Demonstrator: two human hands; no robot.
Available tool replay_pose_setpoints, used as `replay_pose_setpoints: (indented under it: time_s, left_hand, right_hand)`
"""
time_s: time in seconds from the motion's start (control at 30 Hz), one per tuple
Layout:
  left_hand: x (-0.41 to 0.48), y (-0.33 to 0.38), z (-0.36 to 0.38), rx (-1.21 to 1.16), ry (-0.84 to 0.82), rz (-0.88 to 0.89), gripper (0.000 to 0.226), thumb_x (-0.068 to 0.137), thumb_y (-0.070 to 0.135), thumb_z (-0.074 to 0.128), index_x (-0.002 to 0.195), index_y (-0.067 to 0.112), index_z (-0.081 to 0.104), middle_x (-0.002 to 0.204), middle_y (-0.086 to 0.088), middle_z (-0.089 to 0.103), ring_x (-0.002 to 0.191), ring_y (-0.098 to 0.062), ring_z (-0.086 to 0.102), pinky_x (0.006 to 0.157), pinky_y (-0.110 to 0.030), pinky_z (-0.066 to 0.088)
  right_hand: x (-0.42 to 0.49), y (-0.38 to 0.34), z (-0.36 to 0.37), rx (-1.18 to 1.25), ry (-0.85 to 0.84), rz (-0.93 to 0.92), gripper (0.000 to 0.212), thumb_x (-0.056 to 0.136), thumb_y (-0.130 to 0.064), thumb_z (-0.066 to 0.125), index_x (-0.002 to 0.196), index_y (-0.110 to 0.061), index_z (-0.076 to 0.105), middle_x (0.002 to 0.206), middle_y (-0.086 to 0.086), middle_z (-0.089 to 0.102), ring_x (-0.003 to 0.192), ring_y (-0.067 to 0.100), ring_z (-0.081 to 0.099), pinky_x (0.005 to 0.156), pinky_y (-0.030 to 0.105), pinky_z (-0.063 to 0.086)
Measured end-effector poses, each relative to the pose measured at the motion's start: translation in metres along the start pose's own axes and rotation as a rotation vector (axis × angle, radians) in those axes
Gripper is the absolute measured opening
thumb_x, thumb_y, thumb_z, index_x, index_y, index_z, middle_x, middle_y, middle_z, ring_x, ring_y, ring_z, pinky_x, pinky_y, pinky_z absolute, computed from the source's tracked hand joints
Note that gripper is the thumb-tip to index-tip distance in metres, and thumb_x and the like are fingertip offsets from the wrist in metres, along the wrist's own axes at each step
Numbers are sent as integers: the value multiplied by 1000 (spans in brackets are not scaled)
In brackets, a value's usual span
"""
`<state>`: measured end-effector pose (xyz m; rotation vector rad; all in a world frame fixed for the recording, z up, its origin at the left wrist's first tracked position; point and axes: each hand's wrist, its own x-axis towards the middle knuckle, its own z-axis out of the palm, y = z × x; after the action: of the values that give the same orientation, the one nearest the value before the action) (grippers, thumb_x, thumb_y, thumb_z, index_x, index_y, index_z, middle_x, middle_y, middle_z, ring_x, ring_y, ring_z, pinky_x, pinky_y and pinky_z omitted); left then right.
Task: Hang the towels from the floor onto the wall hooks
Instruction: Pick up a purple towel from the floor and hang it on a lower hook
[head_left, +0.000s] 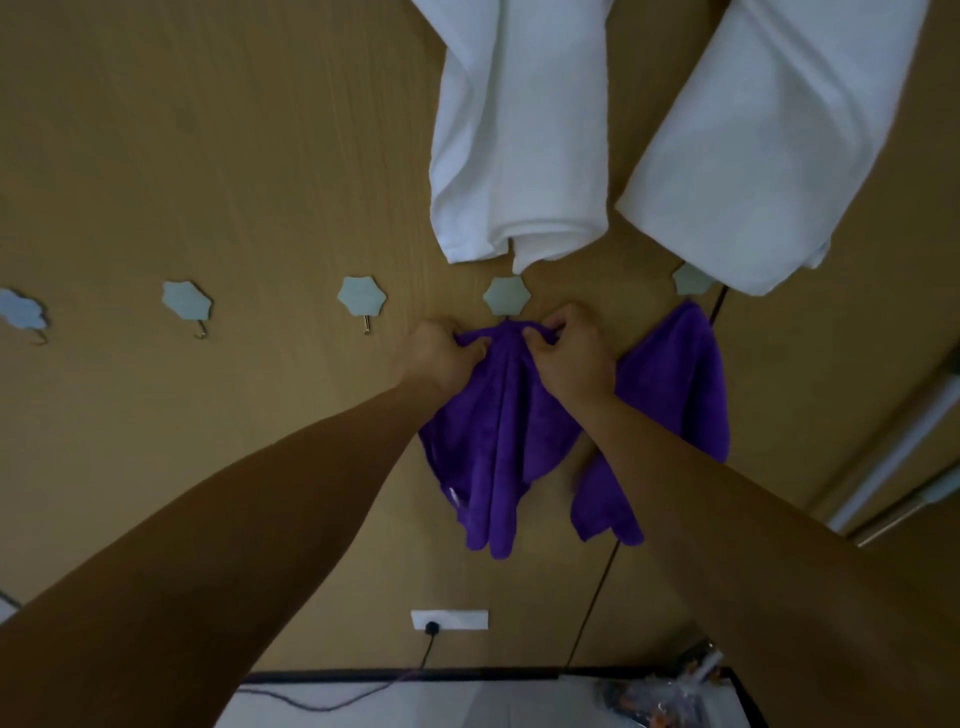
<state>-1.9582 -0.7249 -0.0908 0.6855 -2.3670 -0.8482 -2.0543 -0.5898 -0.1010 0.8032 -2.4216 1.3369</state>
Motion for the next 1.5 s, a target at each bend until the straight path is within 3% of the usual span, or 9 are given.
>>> replay_pose_setpoints:
  time_s: [0.13, 0.33, 0.43, 0.6, 0.8, 0.93, 1.1, 1.27, 1.5]
  left_hand:
    - [0, 2, 2, 28, -85, -94, 36, 85, 40, 66, 63, 14, 56, 58, 3, 52, 55, -10, 48, 41, -17, 32]
    - [-16, 3, 7, 401, 181, 93, 37, 74, 46, 64, 97, 19, 54, 89, 1, 59, 90, -24, 53, 87, -42, 36]
    - [-20, -7, 10, 481, 150, 320, 35, 86, 34, 56, 117, 19, 58, 112, -5, 59, 106, -27, 49, 85, -39, 36]
    - [-21, -7, 14, 465, -15, 393, 30, 97, 22, 43, 111, 11, 66, 107, -12, 63, 104, -28, 51, 74, -32, 38]
    - [-32, -11, 13, 408, -77, 261, 36, 95, 29, 46, 125, 12, 55, 114, -14, 55, 104, -32, 53, 76, -35, 40]
    - [-48, -16, 6, 178, -92, 148, 41, 91, 25, 53, 129, 11, 47, 114, -15, 57, 100, -30, 57, 79, -37, 47]
    - [-82, -34, -11, 198, -149, 66, 53, 91, 33, 55, 138, 12, 41, 127, -15, 50, 114, -29, 55, 95, -38, 46]
    - [-107, -52, -50, 334, -145, -25, 59, 91, 39, 55, 141, 14, 39, 136, -15, 45, 122, -32, 49, 98, -39, 41]
    - [-172, -98, -145, 401, -123, -116, 59, 91, 45, 52, 142, 18, 39, 140, -13, 42, 125, -34, 45, 100, -43, 41]
  right_hand:
    - [-5, -2, 5, -18, -14, 42, 21, 86, -36, 66, 91, -21, 52, 74, -15, 51, 78, 16, 60, 69, 36, 53]
    - [-15, -2, 0, -207, 49, -99, 23, 86, -28, 65, 107, -19, 62, 112, 3, 56, 95, 20, 58, 70, 35, 52]
    - [-14, -1, 0, -203, -51, -135, 20, 91, -19, 56, 108, -17, 68, 114, 7, 58, 96, 23, 59, 79, 38, 53]
    - [-26, 2, 6, -38, -245, -87, 37, 97, -10, 40, 129, -13, 58, 119, 8, 67, 108, 24, 62, 96, 40, 49]
    - [-39, 9, -2, 1, -313, -31, 40, 99, -15, 40, 138, -14, 47, 129, 7, 60, 117, 23, 57, 100, 41, 46]
    - [-47, 16, -9, -41, -237, -46, 37, 98, -23, 45, 133, -13, 50, 131, 10, 55, 120, 27, 52, 100, 46, 45]
    - [-75, 3, -10, -155, -20, -207, 36, 94, -27, 52, 127, -12, 56, 127, 10, 54, 117, 27, 49, 100, 44, 41]
    - [-105, -34, -9, -184, -159, -312, 34, 94, -23, 53, 125, -10, 58, 128, 9, 54, 120, 26, 48, 101, 36, 37]
    - [-170, -118, 26, -194, -356, -314, 39, 93, -25, 51, 129, -9, 54, 130, 11, 50, 121, 29, 44, 101, 42, 39]
